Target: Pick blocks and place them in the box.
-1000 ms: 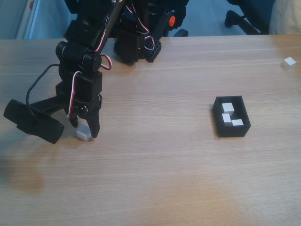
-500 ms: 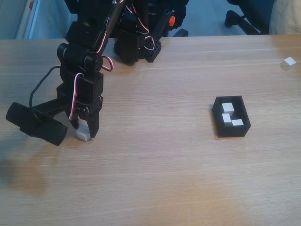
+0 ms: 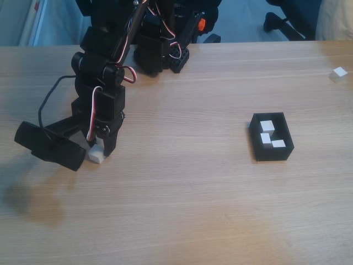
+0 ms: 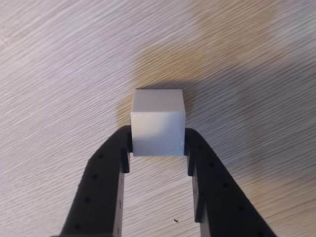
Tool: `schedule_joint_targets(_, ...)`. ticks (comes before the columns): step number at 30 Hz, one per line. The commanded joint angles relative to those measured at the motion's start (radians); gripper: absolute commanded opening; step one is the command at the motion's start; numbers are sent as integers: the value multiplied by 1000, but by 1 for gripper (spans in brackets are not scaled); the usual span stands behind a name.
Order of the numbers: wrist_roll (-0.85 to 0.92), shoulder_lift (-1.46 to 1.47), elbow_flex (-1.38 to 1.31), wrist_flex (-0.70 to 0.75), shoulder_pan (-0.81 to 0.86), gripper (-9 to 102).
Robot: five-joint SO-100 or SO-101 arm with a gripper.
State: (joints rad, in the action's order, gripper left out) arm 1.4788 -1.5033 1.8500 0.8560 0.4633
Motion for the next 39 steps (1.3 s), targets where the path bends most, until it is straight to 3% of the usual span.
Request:
schedule_joint_targets(1,9,-67,0,15,-17,0)
schedule_joint_targets(13,32,-376,0,278,-166,0)
schedule_joint_targets(23,-71,-649,74,433,-561,0)
schedule_joint_targets(33,-275,-709,52,420,-971,0)
schedule_joint_targets(39,-359,-675,46,339,-1184,0)
